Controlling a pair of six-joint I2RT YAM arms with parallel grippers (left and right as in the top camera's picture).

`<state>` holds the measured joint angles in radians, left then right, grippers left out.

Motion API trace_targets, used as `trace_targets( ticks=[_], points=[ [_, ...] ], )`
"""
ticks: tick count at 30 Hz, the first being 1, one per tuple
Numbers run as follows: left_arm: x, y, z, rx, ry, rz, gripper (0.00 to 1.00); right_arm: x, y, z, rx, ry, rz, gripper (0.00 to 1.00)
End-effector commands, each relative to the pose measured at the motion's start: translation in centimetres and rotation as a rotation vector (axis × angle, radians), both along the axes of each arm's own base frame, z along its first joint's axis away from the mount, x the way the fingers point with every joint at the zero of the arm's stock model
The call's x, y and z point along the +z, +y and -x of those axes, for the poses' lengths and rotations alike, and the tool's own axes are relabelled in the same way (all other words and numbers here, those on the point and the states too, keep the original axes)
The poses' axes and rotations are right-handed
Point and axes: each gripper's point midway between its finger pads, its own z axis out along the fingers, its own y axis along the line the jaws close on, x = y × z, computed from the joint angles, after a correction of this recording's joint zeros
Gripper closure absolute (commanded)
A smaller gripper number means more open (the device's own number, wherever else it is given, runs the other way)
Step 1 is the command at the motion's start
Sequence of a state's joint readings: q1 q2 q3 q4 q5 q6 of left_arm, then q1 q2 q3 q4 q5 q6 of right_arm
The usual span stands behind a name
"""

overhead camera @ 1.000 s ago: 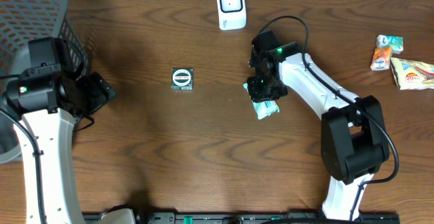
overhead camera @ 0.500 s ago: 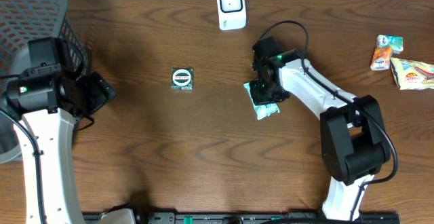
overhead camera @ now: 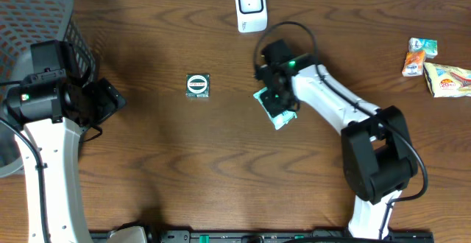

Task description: Scan the item barcode

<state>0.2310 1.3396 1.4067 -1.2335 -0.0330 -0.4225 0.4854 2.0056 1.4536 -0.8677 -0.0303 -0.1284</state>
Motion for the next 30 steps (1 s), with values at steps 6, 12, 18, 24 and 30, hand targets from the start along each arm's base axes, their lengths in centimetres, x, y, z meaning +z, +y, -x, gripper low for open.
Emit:
trace_targets(
  ticks=[6,12,18,24,30],
  points=[
    [0.0,0.3,0.3,0.014,0.005,-0.013,0.02,2.0,-0.7,-1.8,0.176,-0.221,0.353,0.99],
    [0.0,0.3,0.3,0.014,0.005,-0.013,0.02,2.8,0.5,0.1,-0.049,-0.182,0.278,0.98],
    [0.0,0.3,0.3,0.014,0.005,-0.013,0.03,1.8,4.1,3.4,-0.350,0.064,-0.006,0.91],
    [0.0,0.3,0.3,0.014,0.005,-0.013,0.02,2.2,7.0,6.4,-0.447,0.258,-0.141,0.92],
    [0.0,0.3,0.3,0.014,0.005,-0.013,0.02,1.4,4.9,6.5,-0.652,0.226,-0.035,0.87]
  ],
)
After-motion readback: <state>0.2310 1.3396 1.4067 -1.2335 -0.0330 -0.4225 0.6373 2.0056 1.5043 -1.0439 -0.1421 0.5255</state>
